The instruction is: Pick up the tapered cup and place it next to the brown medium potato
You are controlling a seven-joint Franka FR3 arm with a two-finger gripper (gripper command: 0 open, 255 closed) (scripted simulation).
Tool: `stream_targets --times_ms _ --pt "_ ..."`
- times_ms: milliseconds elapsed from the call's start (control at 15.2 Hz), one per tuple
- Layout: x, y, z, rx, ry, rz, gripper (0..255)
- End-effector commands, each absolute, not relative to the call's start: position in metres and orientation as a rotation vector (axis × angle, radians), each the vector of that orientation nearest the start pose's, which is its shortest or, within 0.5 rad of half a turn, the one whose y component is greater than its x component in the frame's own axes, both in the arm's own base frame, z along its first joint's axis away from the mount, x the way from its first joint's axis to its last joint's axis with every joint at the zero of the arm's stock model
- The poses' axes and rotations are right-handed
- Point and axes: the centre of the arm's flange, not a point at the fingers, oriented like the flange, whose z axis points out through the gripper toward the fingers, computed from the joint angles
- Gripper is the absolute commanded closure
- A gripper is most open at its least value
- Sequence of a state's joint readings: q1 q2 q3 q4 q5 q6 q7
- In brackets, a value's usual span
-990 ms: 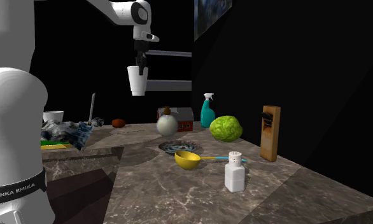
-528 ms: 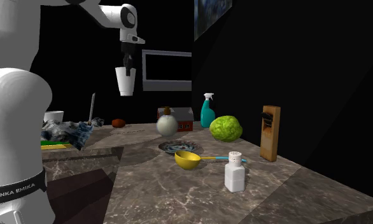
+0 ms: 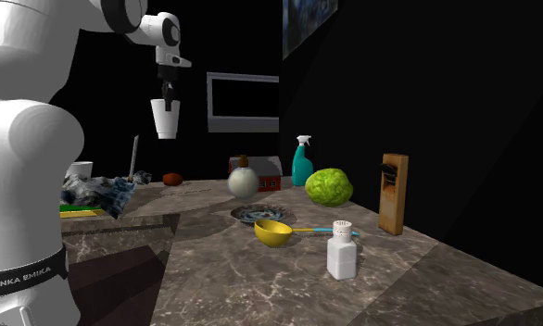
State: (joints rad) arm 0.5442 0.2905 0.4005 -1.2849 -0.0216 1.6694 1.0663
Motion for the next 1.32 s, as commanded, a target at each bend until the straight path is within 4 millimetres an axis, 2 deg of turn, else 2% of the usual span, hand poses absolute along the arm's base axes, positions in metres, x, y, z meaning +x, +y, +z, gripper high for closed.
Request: stream_targets --times_ms 0,66,1254 --pt "0.401 0.521 0.606 -2.987 0.216 0.019 255" --pt "0.394 0.537 0.606 -2.987 0.216 0.019 255" --pt "0.394 0.537 0.511 -2.987 0.216 0.019 255"
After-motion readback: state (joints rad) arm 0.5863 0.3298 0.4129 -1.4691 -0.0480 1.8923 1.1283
